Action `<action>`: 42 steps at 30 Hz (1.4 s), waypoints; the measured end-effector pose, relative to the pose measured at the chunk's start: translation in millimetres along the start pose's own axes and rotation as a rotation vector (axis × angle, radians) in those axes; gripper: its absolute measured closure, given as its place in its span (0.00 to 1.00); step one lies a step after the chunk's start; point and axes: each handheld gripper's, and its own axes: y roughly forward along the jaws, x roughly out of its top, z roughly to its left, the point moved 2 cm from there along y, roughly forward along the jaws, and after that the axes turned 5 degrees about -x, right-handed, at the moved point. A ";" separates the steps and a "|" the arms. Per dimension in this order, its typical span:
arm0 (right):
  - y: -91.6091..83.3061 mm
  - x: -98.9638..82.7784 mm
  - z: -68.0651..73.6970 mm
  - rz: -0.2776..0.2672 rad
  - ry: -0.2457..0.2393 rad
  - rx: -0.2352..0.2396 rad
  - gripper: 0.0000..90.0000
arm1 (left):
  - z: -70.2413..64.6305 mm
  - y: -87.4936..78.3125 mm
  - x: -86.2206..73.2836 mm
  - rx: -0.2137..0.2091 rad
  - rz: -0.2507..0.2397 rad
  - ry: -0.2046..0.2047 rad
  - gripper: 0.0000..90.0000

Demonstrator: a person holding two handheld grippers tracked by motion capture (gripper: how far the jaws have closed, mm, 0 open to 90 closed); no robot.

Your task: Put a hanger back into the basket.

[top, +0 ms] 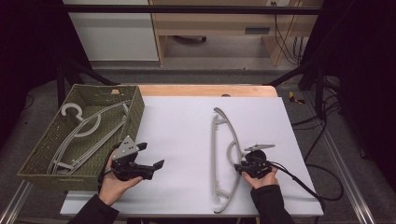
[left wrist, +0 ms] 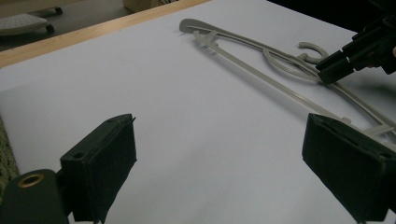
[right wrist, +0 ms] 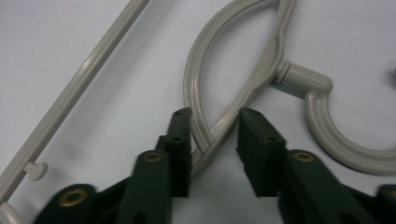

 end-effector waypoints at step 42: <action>-2.7 -2.8 -13.1 0.032 -0.039 -0.162 0.77 | -1.0 -4.4 2.3 0.001 -0.024 0.006 0.11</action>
